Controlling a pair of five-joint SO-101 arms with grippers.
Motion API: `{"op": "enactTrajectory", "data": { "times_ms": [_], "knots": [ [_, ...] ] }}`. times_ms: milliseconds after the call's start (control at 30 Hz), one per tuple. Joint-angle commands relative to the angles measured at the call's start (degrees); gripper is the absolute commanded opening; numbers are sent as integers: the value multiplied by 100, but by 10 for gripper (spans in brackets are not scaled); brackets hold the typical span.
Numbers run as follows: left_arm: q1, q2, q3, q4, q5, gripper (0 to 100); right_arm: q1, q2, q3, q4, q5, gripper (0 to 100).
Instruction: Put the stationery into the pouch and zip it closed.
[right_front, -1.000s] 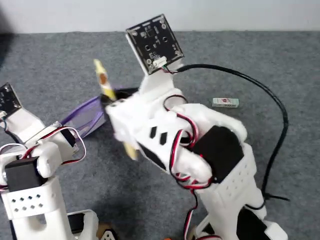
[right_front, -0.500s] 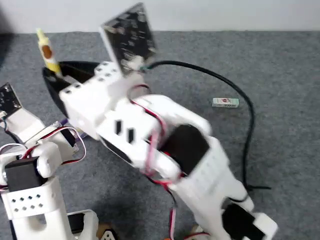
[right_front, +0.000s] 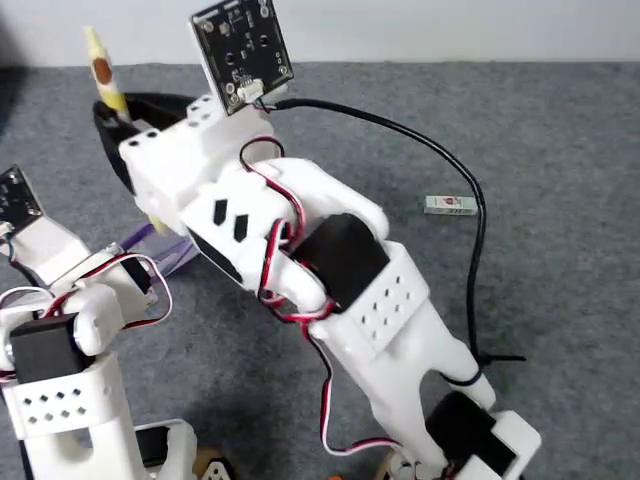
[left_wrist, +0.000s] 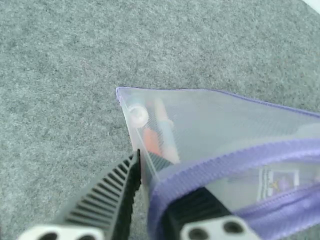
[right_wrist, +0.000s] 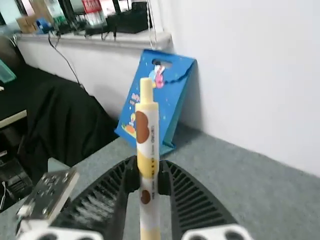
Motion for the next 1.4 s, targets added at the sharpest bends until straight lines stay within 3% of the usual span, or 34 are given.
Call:
{"op": "enactTrajectory", "data": {
  "times_ms": [0, 467, 800, 1033, 1367],
  "knots": [
    [-44, 62, 4, -62, 62, 14, 84, -479, -35, 268, -26, 8],
    [-18, 62, 4, -70, 62, 14, -136, -1622, 299, 2360, -457, 8],
    [-18, 62, 4, -70, 62, 14, -163, -3503, 2769, 2404, -571, 8],
    [-18, 62, 4, -88, 62, 14, -154, -4699, 4765, 66, -229, 8],
    [-44, 62, 22, -62, 62, 14, -154, -4057, 5793, -3670, 747, 8]
  ]
}}
